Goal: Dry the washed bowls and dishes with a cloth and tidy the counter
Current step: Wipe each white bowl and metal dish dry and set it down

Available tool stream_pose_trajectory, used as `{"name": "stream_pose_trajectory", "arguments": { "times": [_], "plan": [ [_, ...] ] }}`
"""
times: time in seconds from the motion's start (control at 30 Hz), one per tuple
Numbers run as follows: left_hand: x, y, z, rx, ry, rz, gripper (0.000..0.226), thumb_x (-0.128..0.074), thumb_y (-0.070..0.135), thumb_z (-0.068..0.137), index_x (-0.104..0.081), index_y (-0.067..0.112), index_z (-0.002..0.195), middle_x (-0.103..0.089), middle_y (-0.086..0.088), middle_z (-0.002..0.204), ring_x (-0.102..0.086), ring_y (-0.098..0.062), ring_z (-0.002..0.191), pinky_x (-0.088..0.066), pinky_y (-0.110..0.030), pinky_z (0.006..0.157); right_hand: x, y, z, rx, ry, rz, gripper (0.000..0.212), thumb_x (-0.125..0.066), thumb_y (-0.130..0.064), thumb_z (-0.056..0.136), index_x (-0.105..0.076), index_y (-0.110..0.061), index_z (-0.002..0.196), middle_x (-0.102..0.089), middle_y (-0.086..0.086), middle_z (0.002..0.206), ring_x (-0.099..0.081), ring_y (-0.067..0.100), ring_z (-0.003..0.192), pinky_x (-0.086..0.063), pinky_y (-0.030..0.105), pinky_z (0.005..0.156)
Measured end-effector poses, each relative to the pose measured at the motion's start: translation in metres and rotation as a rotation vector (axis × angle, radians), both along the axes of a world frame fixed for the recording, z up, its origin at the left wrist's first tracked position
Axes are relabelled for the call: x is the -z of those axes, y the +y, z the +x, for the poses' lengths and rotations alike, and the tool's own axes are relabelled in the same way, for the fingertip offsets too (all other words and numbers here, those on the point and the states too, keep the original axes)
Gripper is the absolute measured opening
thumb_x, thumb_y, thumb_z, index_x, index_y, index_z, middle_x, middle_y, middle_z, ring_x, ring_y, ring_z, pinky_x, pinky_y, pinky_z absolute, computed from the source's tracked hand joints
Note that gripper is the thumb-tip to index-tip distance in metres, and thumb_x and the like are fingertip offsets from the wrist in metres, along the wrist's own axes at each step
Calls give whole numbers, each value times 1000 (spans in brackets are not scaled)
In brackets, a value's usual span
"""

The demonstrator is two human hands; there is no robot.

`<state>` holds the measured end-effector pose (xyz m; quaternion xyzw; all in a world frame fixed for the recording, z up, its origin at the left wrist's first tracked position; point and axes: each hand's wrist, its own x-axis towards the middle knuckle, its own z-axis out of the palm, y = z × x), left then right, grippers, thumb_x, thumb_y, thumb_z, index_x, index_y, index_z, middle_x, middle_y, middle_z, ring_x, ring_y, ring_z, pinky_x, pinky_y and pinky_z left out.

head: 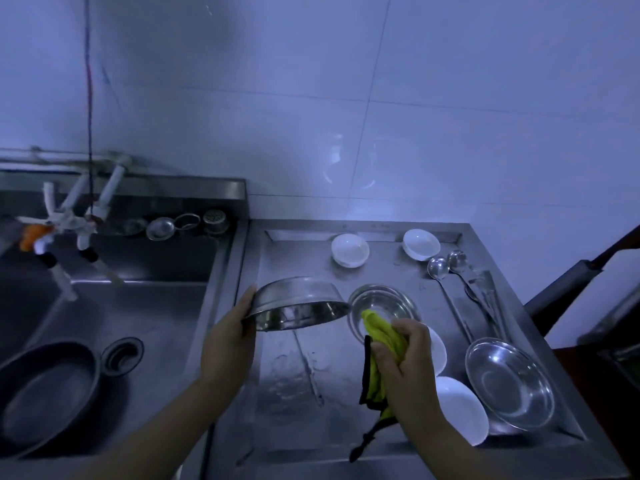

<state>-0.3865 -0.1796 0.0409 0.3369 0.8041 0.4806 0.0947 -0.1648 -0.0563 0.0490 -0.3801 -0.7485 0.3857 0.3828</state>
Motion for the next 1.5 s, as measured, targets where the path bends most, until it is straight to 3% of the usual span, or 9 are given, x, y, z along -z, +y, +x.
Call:
{"name": "stream_pose_trajectory", "arguments": {
  "times": [0.23,0.37,0.53,0.7,0.87,1.03,1.13,1.27,1.5],
  "plan": [
    [-49,-32,-13,-33,7,185,53,-54,9,92,-44,39,135,-61,17,115,-58,1,102,-43,-10,81,-28,-31,-46,-122,49,456,45,-76,-25,69,-45,-19,102,-43,-2,107,-41,-1,100,-32,2,91],
    [-79,-39,-16,-18,-83,331,54,-52,0,92,-50,42,125,-64,21,106,-57,8,101,-41,1,81,-58,-34,-83,-186,93,881,37,-65,-31,82,-49,-11,109,-43,8,117,-47,22,109,-39,25,98],
    [-109,-45,-18,-6,-174,449,52,-49,8,94,-59,58,101,-67,26,97,-60,7,94,-51,-17,79,-83,-30,-124,-117,-196,1116,30,-58,-32,87,-68,-8,102,-65,13,108,-57,32,113,-46,44,96],
    [-114,-42,-21,-49,-390,506,36,-49,13,94,-65,43,106,-71,12,97,-65,-13,97,-53,-45,88,-73,-68,-139,-243,-179,951,45,-55,-30,89,-56,-12,130,-54,12,136,-39,30,136,-33,40,107],
    [-130,-37,-25,-29,-423,464,28,-49,21,94,-66,44,98,-71,10,93,-65,-14,96,-52,-43,89,-77,-91,-161,-229,-114,898,79,-67,-28,79,-29,-19,148,-40,17,147,-33,32,139,-38,39,105],
    [-145,-51,-44,60,-245,384,26,-50,9,93,-66,27,101,-71,11,79,-67,-14,80,-56,-39,66,-86,-43,-147,-306,-232,1346,43,-64,-16,90,-56,-13,132,-56,16,134,-50,32,127,-49,45,90],
    [-158,-55,-57,103,-133,250,35,-51,7,87,-65,39,90,-68,13,74,-67,-15,73,-57,-38,60,-108,-10,-135,-332,-268,1551,28,-63,-11,90,-68,-15,117,-65,15,120,-60,34,113,-50,43,84],
    [-173,-44,-53,49,-184,374,12,-55,22,79,-64,24,85,-68,-5,79,-64,-31,81,-53,-44,70,-126,-17,-145,-207,-134,1499,17,-64,-13,90,-74,-16,103,-70,12,108,-66,29,95,-50,38,74],
    [-171,-33,-40,129,-270,443,33,-54,0,87,-62,25,107,-70,-2,89,-68,-18,80,-55,-26,61,-111,-39,-153,-186,-123,1395,25,-68,-17,88,-70,-14,113,-69,14,110,-66,29,96,-50,38,70]
  ]
}}
